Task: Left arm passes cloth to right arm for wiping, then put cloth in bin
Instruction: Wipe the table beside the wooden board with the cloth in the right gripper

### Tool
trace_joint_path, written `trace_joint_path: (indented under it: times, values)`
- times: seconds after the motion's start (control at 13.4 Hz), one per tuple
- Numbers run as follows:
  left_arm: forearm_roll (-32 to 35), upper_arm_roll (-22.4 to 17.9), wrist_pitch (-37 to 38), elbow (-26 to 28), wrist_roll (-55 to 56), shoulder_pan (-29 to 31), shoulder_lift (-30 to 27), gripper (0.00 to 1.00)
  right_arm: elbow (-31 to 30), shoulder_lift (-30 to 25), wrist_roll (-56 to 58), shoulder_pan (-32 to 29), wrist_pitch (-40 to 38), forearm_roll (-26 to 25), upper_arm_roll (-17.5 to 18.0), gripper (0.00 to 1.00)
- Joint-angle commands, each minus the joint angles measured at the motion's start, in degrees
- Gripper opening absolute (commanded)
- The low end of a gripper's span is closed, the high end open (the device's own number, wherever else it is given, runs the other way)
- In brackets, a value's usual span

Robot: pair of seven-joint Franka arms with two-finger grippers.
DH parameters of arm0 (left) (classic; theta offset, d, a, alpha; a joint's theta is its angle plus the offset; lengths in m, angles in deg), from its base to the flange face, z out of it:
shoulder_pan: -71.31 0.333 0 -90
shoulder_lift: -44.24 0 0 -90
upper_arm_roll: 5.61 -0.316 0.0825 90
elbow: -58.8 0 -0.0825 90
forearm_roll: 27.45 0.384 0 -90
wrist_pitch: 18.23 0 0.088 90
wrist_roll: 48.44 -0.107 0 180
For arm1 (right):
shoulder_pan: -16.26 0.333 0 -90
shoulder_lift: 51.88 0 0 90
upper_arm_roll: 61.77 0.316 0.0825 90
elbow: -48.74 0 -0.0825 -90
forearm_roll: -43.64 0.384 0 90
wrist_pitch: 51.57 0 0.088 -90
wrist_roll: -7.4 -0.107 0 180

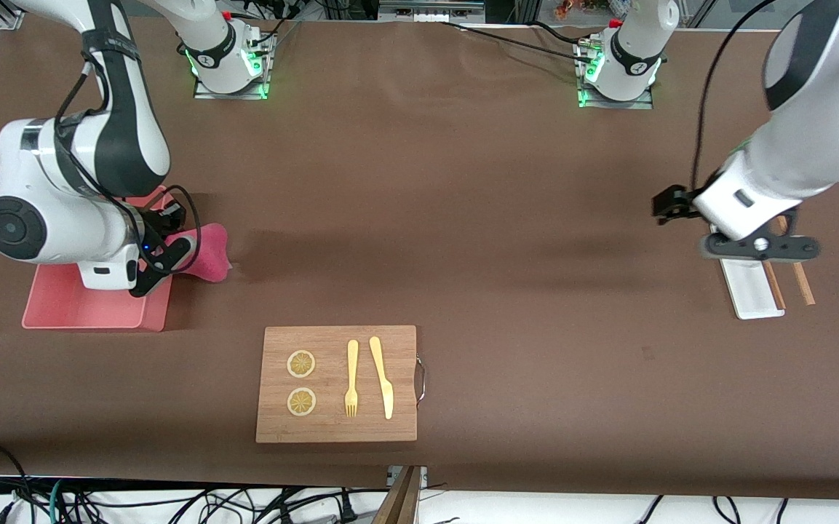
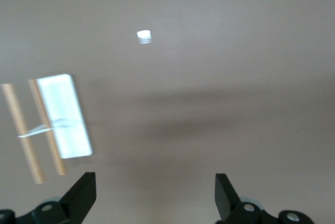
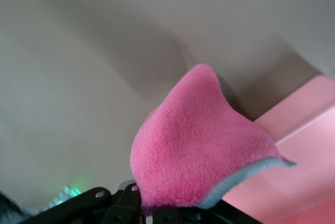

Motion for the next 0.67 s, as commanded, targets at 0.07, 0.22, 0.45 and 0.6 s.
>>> trace_joint_path:
  times: [0.07,0.22,0.45,0.6]
  values:
    - [-8.57,-9.23,-10.66,14.34,-8.54,-2.91,-11.03,1.00,-6.55,-1.19,-17.96,0.29,8.15,-1.25,0.51,0.00]
    - [-7.28,-10.21,-10.34,14.28,-13.74,-2.48,-11.41,1.00,-10.24,-0.75,-22.98,0.73,13.76,-0.91,0.69,0.00]
    - [-7.09,-11.44,-7.00,11.47,-13.94,-1.51,-9.66,1.00,-12.46,1.36,-29.15,3.62,18.18,0.41,0.87,0.00]
    - [-7.18,-11.44,-7.00,11.21,-14.46,-0.46,-8.95,1.00,-12.37,3.11,-31.79,6.69,18.80,5.23,0.87,0.00]
